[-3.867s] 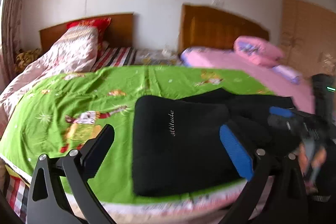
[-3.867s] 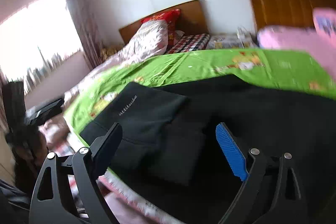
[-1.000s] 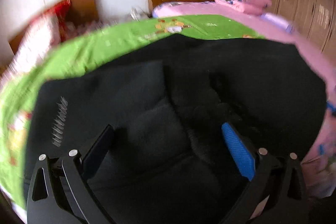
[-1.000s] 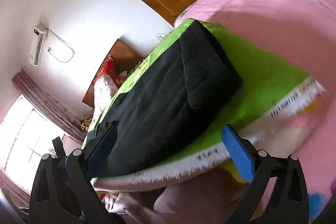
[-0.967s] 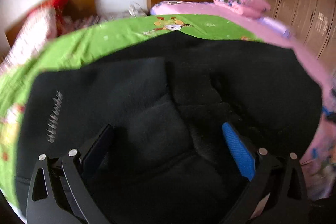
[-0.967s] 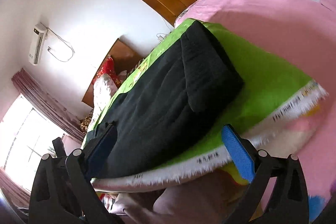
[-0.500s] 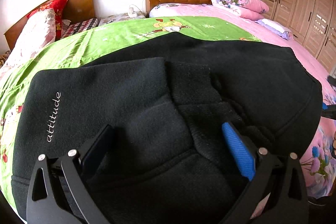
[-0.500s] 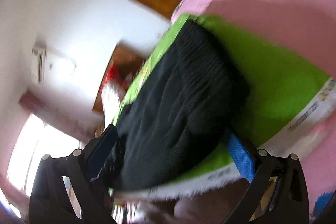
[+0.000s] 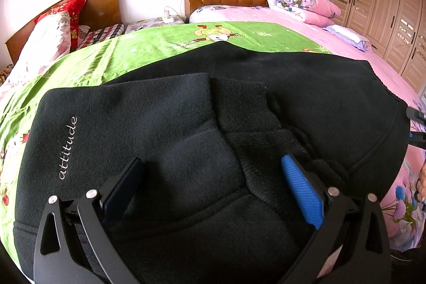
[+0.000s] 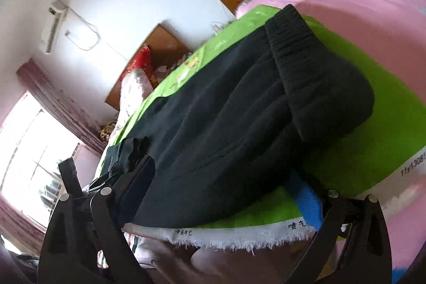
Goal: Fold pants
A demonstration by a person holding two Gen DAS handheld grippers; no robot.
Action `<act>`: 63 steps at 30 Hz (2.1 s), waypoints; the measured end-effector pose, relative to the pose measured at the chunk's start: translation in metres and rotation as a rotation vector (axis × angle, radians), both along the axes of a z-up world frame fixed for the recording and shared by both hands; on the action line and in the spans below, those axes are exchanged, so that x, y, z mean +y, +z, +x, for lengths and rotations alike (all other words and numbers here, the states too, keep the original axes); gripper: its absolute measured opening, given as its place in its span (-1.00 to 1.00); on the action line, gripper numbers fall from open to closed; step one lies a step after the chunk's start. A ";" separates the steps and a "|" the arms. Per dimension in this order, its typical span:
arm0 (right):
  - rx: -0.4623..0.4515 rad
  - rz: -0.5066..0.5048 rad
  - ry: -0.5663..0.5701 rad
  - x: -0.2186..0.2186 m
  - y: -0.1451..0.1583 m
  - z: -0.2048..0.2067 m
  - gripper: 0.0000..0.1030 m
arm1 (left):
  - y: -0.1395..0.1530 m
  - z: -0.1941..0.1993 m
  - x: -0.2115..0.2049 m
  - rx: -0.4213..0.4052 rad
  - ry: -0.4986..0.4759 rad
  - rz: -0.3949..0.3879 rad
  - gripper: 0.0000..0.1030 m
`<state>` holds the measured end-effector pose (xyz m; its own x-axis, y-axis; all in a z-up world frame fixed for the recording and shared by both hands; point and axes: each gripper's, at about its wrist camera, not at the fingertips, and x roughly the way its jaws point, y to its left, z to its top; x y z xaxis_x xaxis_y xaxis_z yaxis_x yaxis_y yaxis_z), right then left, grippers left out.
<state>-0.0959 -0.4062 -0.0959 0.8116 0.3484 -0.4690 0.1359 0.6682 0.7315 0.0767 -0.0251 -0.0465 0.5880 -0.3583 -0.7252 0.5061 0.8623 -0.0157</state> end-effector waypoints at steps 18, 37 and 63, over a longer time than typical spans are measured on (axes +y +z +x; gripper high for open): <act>-0.144 0.122 -0.269 -0.003 -0.002 -0.018 -0.43 | 0.006 -0.001 0.001 -0.003 0.005 -0.004 0.97; -0.284 -0.895 0.682 0.365 0.081 0.087 -0.43 | 0.062 -0.003 0.160 -0.055 0.327 -0.218 0.87; -0.334 -0.749 0.494 0.277 0.087 0.044 0.92 | 0.036 0.024 0.124 0.416 0.155 -0.424 0.77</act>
<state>-0.0522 -0.1291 -0.0089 0.7856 0.3903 -0.4801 -0.4246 0.9045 0.0404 0.1009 0.0989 -0.0100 0.3546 -0.5989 -0.7181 0.2529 0.8008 -0.5430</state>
